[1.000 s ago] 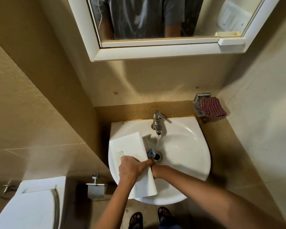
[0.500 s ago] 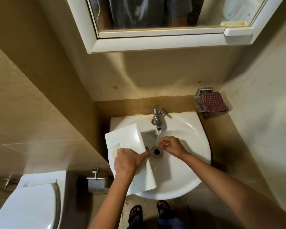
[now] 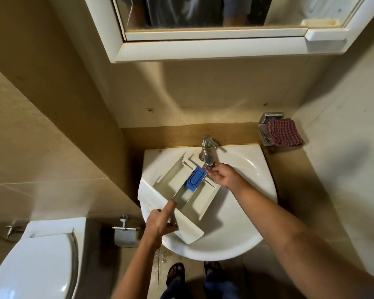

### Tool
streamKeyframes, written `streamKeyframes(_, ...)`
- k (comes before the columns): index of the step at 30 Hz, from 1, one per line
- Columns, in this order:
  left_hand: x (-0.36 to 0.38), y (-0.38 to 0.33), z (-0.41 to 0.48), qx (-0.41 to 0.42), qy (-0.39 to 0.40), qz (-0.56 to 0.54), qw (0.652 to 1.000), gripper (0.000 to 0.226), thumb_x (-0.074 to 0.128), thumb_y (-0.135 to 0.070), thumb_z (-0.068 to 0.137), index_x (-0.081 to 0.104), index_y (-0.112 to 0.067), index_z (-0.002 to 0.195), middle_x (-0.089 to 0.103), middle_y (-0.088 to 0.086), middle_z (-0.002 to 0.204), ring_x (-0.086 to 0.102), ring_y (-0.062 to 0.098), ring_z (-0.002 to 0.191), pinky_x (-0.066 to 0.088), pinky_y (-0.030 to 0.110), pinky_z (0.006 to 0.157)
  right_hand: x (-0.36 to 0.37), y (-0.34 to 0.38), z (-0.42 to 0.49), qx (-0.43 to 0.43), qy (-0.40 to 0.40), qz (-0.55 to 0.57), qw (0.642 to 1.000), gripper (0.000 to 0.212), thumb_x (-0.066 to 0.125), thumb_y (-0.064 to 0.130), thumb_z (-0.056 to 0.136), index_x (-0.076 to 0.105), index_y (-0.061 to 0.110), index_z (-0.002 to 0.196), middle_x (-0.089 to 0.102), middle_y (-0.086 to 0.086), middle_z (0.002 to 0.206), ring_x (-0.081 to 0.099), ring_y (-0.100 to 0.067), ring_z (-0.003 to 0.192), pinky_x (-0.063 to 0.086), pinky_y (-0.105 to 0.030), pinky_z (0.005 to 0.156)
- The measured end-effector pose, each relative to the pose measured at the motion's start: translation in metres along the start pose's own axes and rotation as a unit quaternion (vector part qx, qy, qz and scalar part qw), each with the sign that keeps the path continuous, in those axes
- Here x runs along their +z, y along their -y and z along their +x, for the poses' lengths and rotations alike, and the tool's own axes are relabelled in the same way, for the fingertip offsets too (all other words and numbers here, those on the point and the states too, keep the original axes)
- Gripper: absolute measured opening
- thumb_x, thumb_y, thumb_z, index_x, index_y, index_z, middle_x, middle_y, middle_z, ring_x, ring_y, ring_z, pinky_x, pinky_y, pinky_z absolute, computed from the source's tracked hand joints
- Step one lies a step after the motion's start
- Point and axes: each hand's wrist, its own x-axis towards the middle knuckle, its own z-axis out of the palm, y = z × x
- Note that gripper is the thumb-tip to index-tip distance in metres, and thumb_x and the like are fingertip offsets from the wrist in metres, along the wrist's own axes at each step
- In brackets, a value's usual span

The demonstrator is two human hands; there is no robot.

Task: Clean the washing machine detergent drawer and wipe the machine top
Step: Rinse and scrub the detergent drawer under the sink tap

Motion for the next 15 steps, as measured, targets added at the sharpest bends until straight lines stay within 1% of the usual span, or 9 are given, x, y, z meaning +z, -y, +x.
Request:
streamKeyframes(3, 0.005, 0.01, 0.004, -0.011, 0.009, -0.029, 0.999, 0.031, 0.065, -0.03, 0.085, 0.062, -0.003, 0.1, 0.068, 0.018, 0.101, 0.069, 0.032, 0.088, 0.061, 0.041, 0.073, -0.001, 0.007, 0.002, 0.004, -0.001, -0.002, 1.0, 0.038, 0.025, -0.017, 0.092, 0.052, -0.009, 0.117, 0.058, -0.022, 0.11, 0.06, -0.023, 0.086, 0.054, -0.024, 0.069)
streamKeyframes(5, 0.01, 0.014, 0.005, -0.012, 0.018, -0.051, 0.998, 0.039, 0.067, -0.032, 0.076, 0.061, -0.005, 0.103, 0.068, 0.017, 0.101, 0.069, 0.033, 0.091, 0.06, 0.04, 0.072, -0.001, 0.011, 0.001, -0.006, -0.011, -0.01, 1.0, 0.031, 0.03, -0.019, 0.091, 0.058, -0.006, 0.095, 0.055, -0.024, 0.123, 0.06, -0.023, 0.086, 0.054, -0.027, 0.072)
streamKeyframes(6, 0.014, 0.014, 0.005, -0.014, 0.023, -0.058, 0.998, 0.044, 0.067, -0.032, 0.072, 0.061, -0.004, 0.105, 0.069, 0.017, 0.101, 0.069, 0.032, 0.091, 0.06, 0.04, 0.072, -0.001, 0.012, 0.001, -0.022, -0.021, -0.013, 0.999, 0.028, 0.034, -0.019, 0.091, 0.058, -0.005, 0.091, 0.055, -0.024, 0.124, 0.061, -0.023, 0.086, 0.054, -0.029, 0.075)
streamKeyframes(8, 0.02, 0.015, 0.005, -0.01, 0.027, -0.066, 0.997, 0.039, 0.067, -0.028, 0.075, 0.061, -0.005, 0.105, 0.069, 0.018, 0.101, 0.069, 0.033, 0.093, 0.06, 0.044, 0.075, -0.001, 0.012, 0.0, -0.068, -0.045, -0.022, 0.996, 0.021, 0.04, -0.017, 0.091, 0.057, -0.008, 0.1, 0.058, -0.026, 0.121, 0.064, -0.025, 0.087, 0.053, -0.032, 0.081)
streamKeyframes(10, 0.024, 0.017, 0.003, 0.0, 0.022, -0.071, 0.997, 0.031, 0.067, -0.024, 0.077, 0.061, -0.005, 0.101, 0.067, 0.018, 0.096, 0.068, 0.032, 0.091, 0.06, 0.049, 0.077, 0.001, 0.006, -0.009, -0.12, -0.07, -0.093, 0.986, 0.026, 0.043, -0.012, 0.093, 0.056, -0.007, 0.114, 0.062, -0.023, 0.114, 0.066, -0.016, 0.077, 0.053, -0.024, 0.074)
streamKeyframes(11, 0.025, 0.019, 0.002, 0.006, 0.018, -0.073, 0.997, 0.032, 0.067, -0.025, 0.074, 0.062, -0.005, 0.099, 0.065, 0.017, 0.09, 0.067, 0.031, 0.088, 0.059, 0.05, 0.077, 0.002, 0.001, -0.017, -0.154, -0.088, -0.167, 0.97, 0.029, 0.044, -0.01, 0.093, 0.057, -0.004, 0.118, 0.064, -0.019, 0.112, 0.065, -0.012, 0.074, 0.052, -0.022, 0.07)
streamKeyframes(12, 0.026, 0.019, 0.001, 0.01, 0.016, -0.074, 0.997, 0.035, 0.066, -0.026, 0.07, 0.062, -0.004, 0.097, 0.063, 0.015, 0.086, 0.065, 0.03, 0.085, 0.059, 0.051, 0.077, 0.003, -0.008, -0.022, -0.201, -0.109, -0.257, 0.939, 0.031, 0.045, -0.007, 0.092, 0.057, -0.001, 0.12, 0.065, -0.016, 0.113, 0.065, -0.013, 0.08, 0.051, -0.023, 0.074)
streamKeyframes(14, 0.026, 0.021, 0.001, 0.015, 0.015, -0.077, 0.997, 0.036, 0.066, -0.027, 0.068, 0.063, -0.003, 0.094, 0.061, 0.014, 0.081, 0.064, 0.028, 0.081, 0.059, 0.052, 0.077, 0.001, -0.035, -0.036, -0.301, -0.112, -0.425, 0.846, 0.039, 0.045, -0.003, 0.092, 0.049, 0.001, 0.131, 0.06, -0.01, 0.119, 0.059, -0.018, 0.101, 0.045, -0.025, 0.086)
streamKeyframes(15, 0.026, 0.022, 0.002, 0.015, 0.016, -0.078, 0.997, 0.035, 0.066, -0.027, 0.067, 0.063, -0.001, 0.091, 0.059, 0.013, 0.078, 0.063, 0.027, 0.079, 0.059, 0.052, 0.077, -0.002, -0.052, -0.041, -0.333, -0.088, -0.489, 0.801, 0.046, 0.045, 0.002, 0.094, 0.038, 0.0, 0.139, 0.054, -0.01, 0.127, 0.055, -0.02, 0.112, 0.042, -0.026, 0.093)
